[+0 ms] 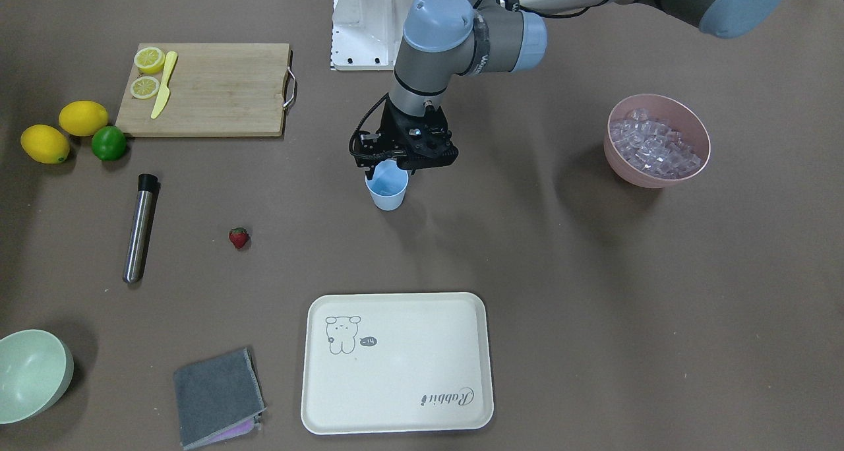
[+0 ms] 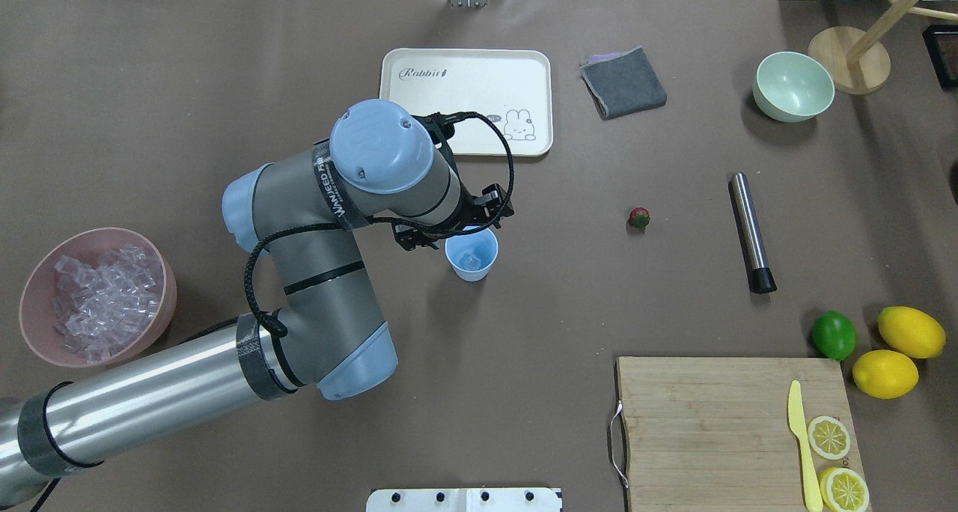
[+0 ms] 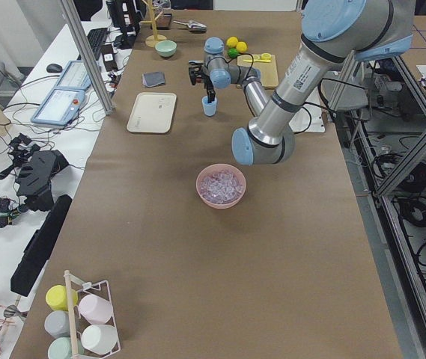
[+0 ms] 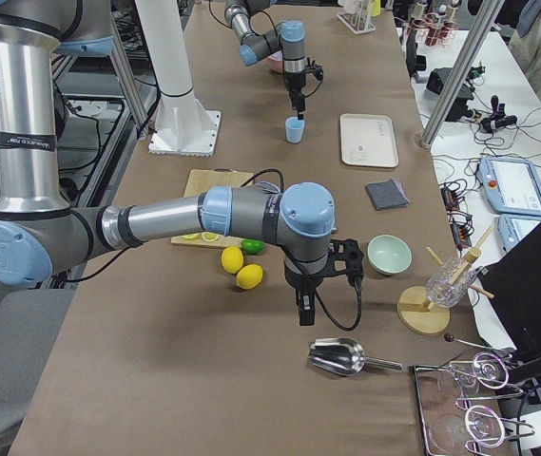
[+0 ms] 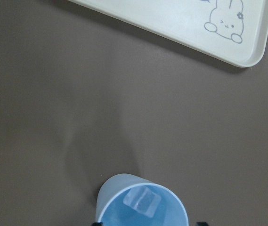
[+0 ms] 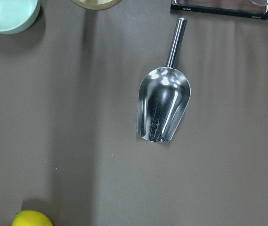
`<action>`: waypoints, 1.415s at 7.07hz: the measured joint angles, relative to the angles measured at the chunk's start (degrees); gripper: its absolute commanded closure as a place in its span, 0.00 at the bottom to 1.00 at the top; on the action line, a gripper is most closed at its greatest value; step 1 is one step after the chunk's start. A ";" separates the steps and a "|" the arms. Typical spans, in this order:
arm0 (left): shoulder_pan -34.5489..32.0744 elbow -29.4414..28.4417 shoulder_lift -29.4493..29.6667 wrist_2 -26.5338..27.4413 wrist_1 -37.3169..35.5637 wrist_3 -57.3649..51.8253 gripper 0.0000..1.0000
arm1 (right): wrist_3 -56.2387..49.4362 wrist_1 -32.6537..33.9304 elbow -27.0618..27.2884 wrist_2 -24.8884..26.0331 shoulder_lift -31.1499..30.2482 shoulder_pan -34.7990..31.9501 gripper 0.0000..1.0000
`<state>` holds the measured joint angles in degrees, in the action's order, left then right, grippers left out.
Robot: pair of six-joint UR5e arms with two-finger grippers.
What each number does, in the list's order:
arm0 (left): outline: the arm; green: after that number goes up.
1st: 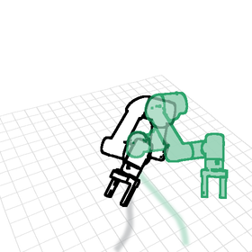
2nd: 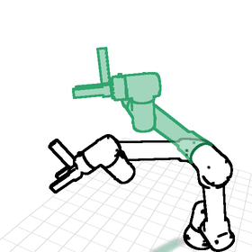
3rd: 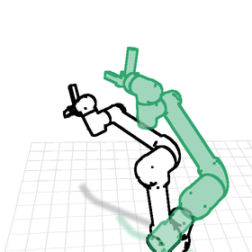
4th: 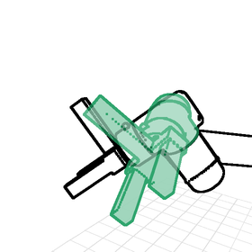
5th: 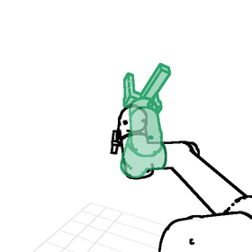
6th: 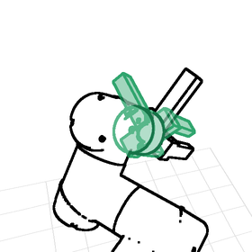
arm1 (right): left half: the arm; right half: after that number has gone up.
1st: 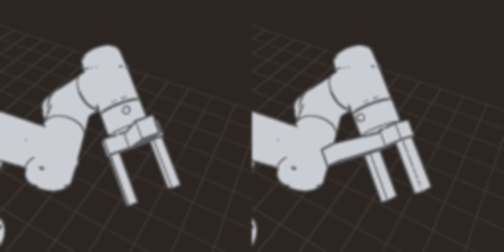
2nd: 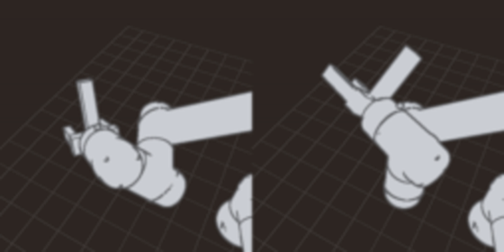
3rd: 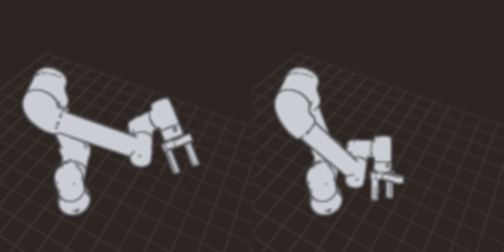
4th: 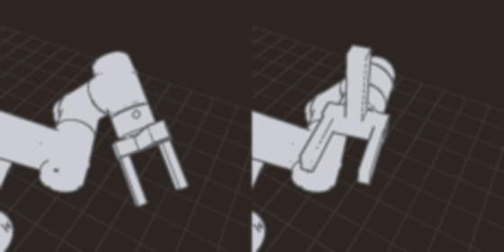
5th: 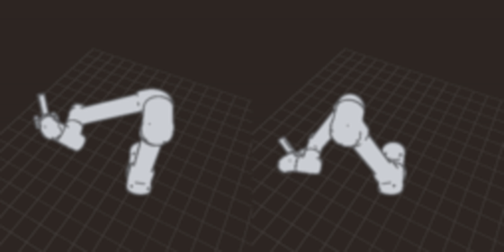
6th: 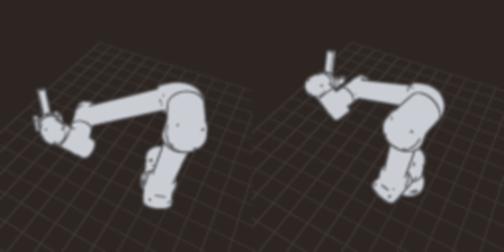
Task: Mash ice and strawberries in cup
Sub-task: 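Open the left gripper to drop the ice cube into the cup, then move the left gripper back down into the pink ice bowl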
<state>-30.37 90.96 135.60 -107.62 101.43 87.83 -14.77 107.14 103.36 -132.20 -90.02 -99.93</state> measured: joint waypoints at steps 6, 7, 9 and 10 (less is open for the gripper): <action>-7.82 14.33 -16.67 -7.98 -0.13 -14.23 0.03 | 0.09 0.00 -0.36 -0.15 0.34 0.17 0.00; -9.66 16.07 -19.74 -10.06 -0.04 -16.84 0.03 | 0.09 0.00 -0.43 -0.16 0.36 0.18 0.00; -15.28 19.59 -27.78 -14.48 0.53 -26.33 0.03 | 0.09 0.00 -0.46 -0.16 0.30 0.18 0.00; -18.94 20.20 -31.63 -18.11 1.66 -31.27 0.03 | 0.09 0.00 -0.44 -0.18 0.22 0.18 0.00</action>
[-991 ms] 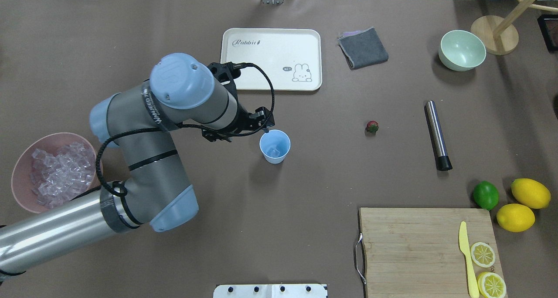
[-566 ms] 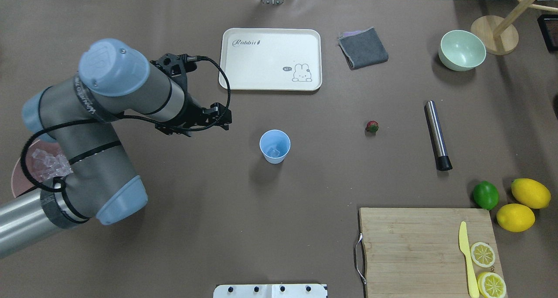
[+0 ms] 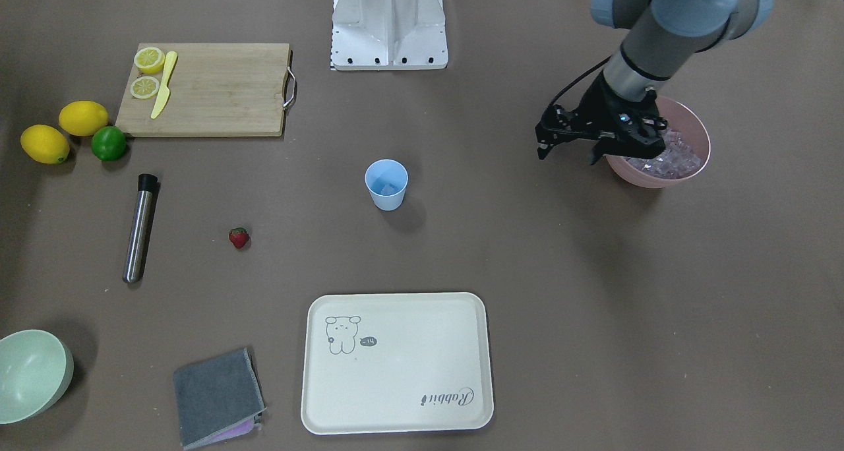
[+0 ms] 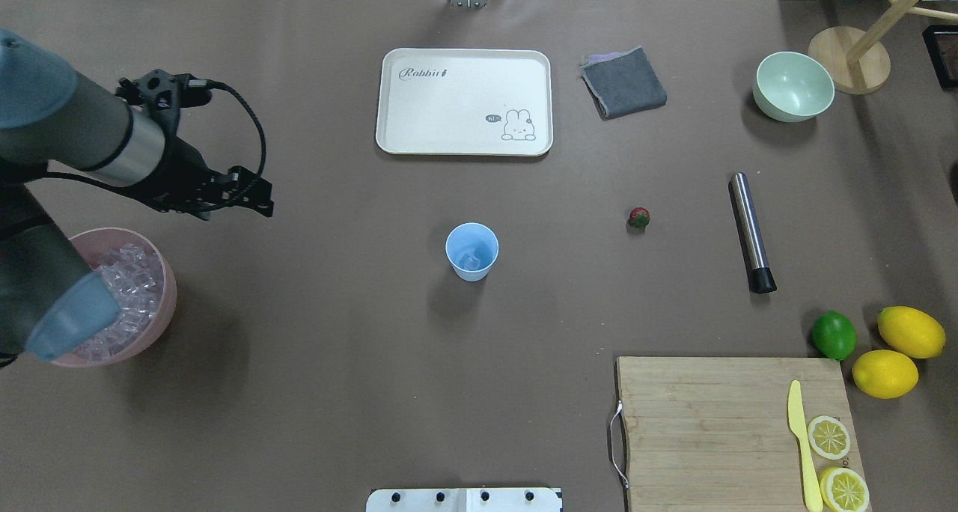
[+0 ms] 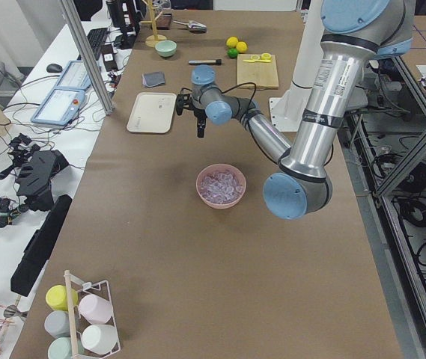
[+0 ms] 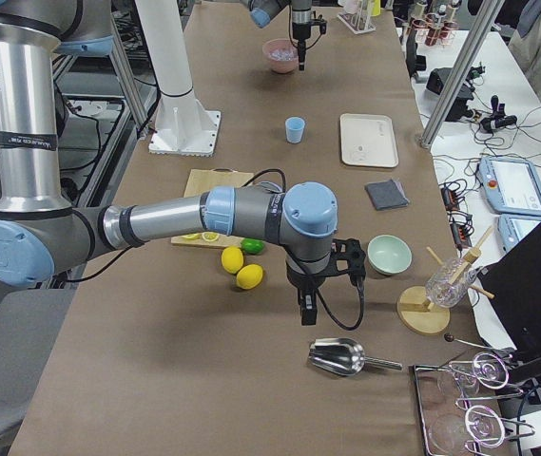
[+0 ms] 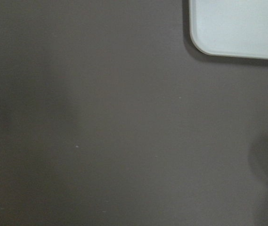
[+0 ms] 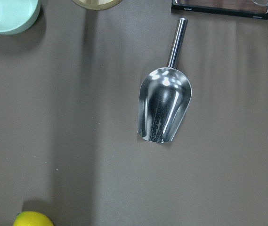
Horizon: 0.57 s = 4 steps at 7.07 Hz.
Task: Mash ice and strawberries in cup
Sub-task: 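Move the left gripper back down into the pink ice bowl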
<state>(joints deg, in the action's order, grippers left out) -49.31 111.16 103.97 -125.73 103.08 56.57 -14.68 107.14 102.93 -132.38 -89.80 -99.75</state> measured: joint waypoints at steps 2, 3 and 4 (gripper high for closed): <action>-7.14 -0.13 -7.58 -6.22 3.16 -10.03 0.03 | 0.00 0.00 0.10 -0.06 -0.21 0.00 0.00; -10.73 -0.37 -10.87 -8.60 3.68 -15.68 0.03 | 0.00 0.00 0.12 -0.07 -0.24 0.00 0.00; -14.29 -1.00 -13.67 -10.80 3.88 -21.38 0.03 | 0.00 0.00 0.11 -0.07 -0.21 0.00 0.00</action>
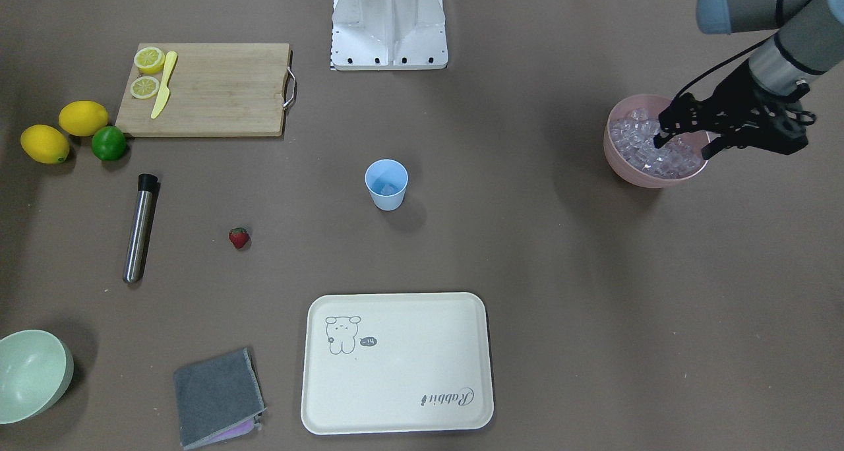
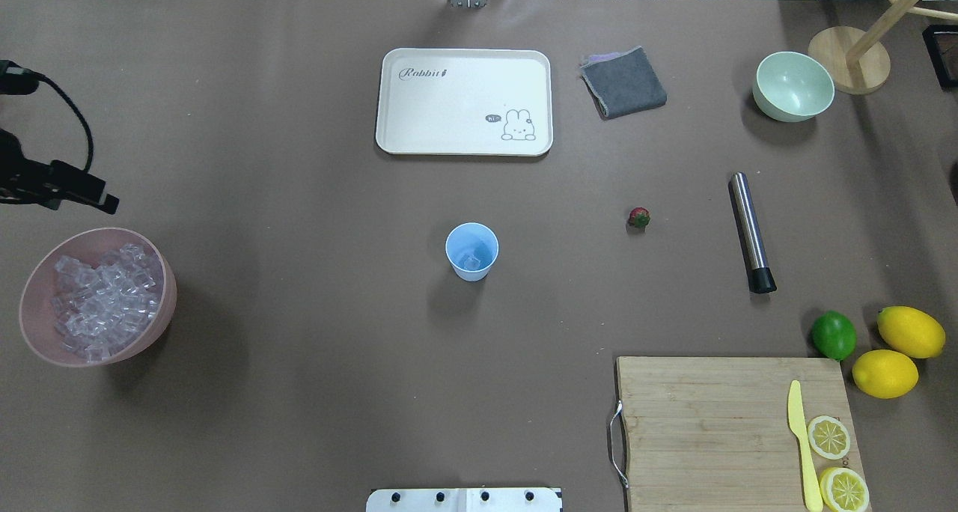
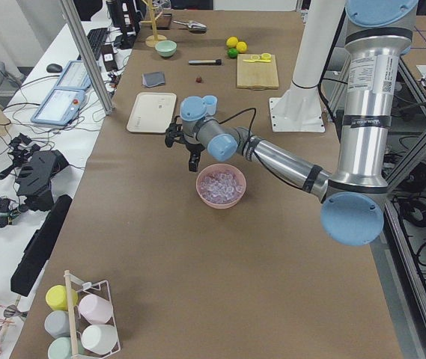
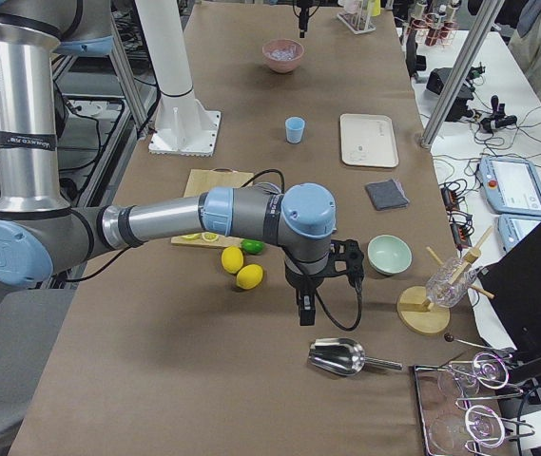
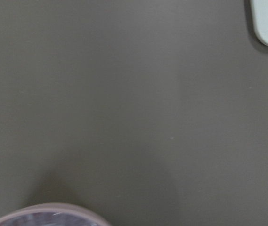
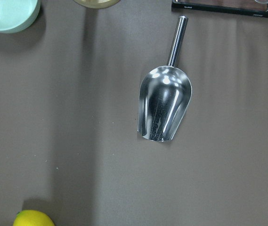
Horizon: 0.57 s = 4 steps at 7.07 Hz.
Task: Mash ice and strawberries in cup
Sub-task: 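Move the left gripper back down into the pink ice bowl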
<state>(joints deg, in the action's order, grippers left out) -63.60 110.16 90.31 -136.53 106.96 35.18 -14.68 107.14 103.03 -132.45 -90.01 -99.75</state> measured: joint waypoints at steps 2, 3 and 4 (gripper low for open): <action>-3.93 -1.25 -3.15 -2.13 0.45 -6.00 0.03 | 0.00 0.00 -0.02 0.00 0.15 0.00 0.00; -4.35 -1.30 -3.56 -2.13 0.91 -5.92 0.03 | 0.00 0.00 -0.02 0.00 0.21 0.00 0.00; -3.92 -1.17 -3.54 -2.03 2.37 -3.51 0.03 | 0.00 0.00 0.00 0.00 0.29 0.06 0.00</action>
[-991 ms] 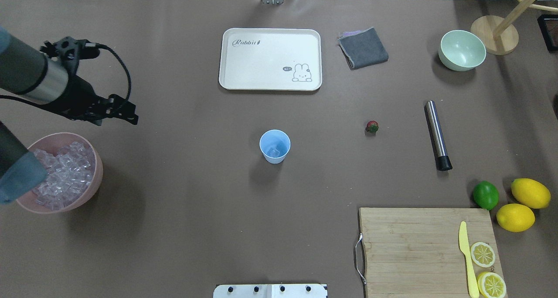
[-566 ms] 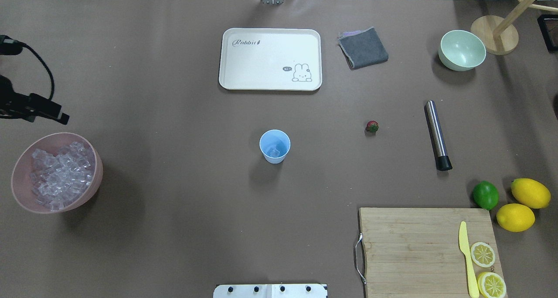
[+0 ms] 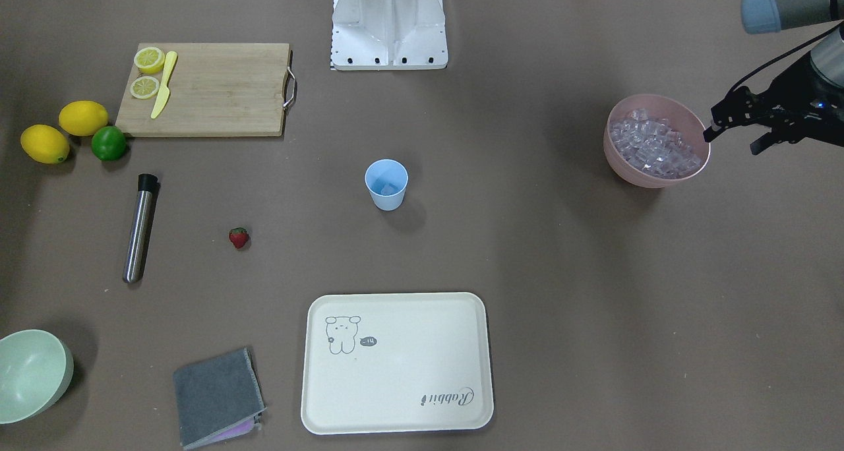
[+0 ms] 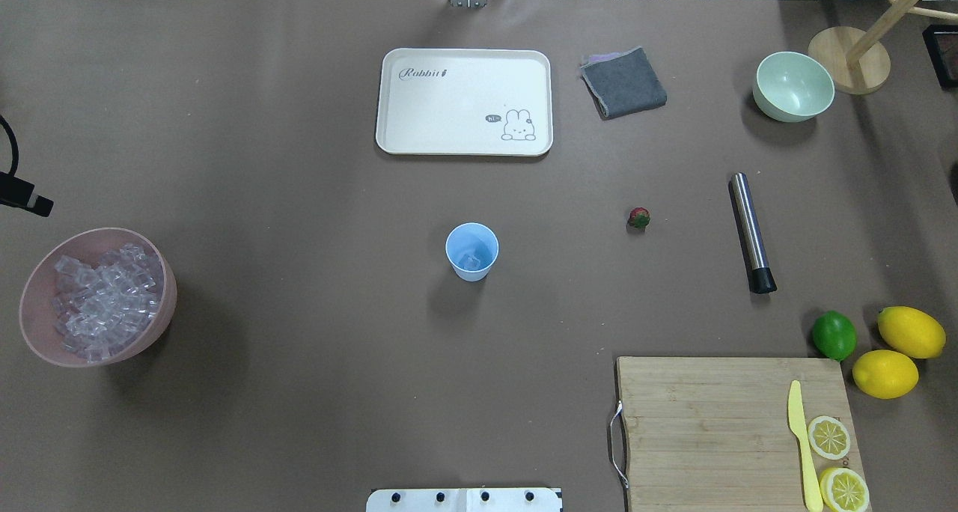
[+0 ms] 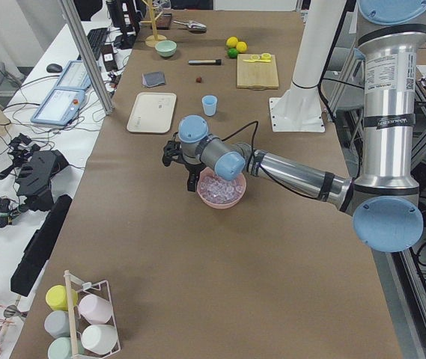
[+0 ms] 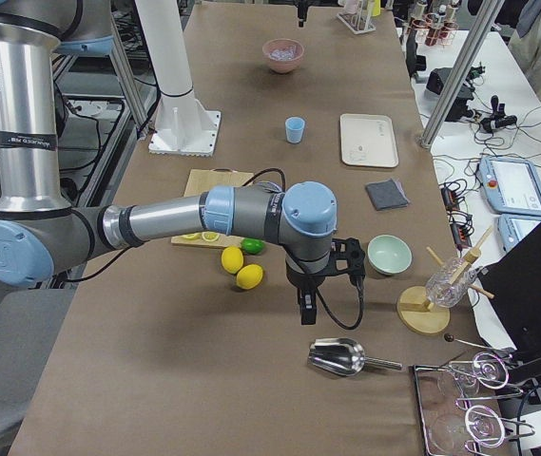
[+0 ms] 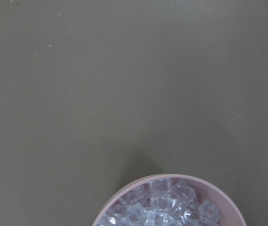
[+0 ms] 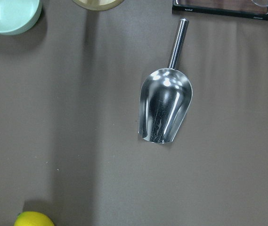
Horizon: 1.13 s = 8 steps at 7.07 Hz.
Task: Mash ice and strawberries in cup
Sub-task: 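Move the left gripper back down into the pink ice bowl, then grasp another ice cube in the pink bowl with the left gripper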
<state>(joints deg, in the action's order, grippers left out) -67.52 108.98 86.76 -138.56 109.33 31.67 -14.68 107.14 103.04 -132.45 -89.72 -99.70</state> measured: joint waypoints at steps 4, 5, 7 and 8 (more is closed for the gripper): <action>8.44 -1.86 -3.00 4.63 15.34 17.50 0.04 | 0.30 0.00 -0.10 0.00 0.54 0.59 0.00; 10.82 -2.16 -4.28 6.22 18.53 18.25 0.04 | 0.71 0.00 0.00 0.00 0.62 0.73 0.00; 15.88 -2.43 -5.32 10.85 22.94 19.58 0.07 | 1.24 0.00 0.00 0.00 0.85 1.33 0.00; 17.16 -2.50 -5.87 12.00 23.77 19.62 0.07 | 1.35 0.00 0.08 0.00 0.97 1.46 0.00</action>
<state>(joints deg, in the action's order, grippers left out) -50.36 106.49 80.89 -126.57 133.10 51.29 -13.33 107.14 103.12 -132.45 -88.75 -98.24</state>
